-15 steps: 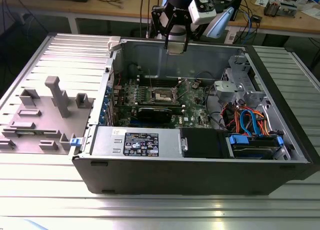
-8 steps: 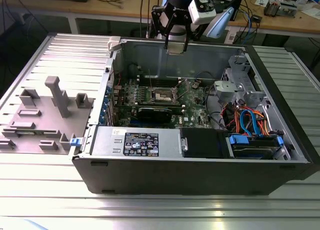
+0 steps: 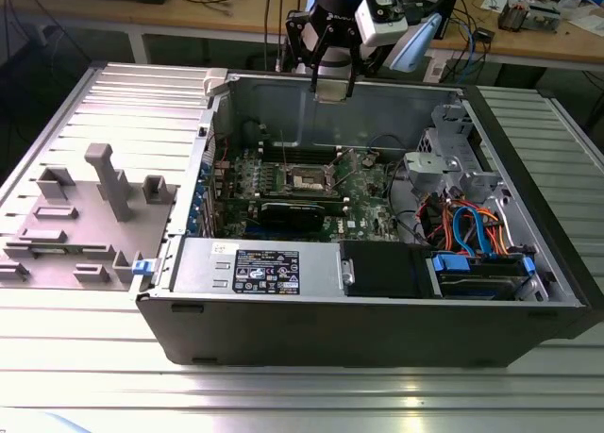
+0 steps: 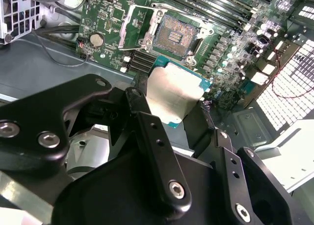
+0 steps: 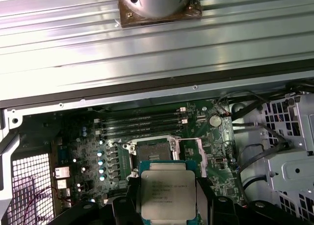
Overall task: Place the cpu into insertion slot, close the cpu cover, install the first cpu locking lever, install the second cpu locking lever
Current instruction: 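Place the cpu into insertion slot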
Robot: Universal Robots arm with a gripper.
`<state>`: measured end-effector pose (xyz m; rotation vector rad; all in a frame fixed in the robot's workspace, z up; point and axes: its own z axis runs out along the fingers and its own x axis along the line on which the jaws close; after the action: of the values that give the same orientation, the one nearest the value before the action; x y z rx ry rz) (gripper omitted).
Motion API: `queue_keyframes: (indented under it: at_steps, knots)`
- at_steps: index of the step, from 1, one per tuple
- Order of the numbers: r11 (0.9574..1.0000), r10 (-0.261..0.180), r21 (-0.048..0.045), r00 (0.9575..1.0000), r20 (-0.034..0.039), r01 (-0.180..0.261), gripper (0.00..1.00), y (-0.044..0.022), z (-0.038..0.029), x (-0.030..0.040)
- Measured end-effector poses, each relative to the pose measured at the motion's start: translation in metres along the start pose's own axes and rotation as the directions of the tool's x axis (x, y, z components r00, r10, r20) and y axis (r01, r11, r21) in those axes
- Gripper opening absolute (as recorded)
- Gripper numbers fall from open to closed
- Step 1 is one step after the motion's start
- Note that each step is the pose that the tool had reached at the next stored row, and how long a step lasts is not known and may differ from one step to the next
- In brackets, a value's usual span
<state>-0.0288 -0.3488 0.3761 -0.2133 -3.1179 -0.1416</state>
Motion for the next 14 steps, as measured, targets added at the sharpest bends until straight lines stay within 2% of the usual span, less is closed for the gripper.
queue_keyframes:
  at_steps: [14]
  knots:
    - [0.9999, 0.015, -0.0003, 0.9999, 0.0014, -0.015, 0.54, 0.0000, 0.0000, 0.0000]
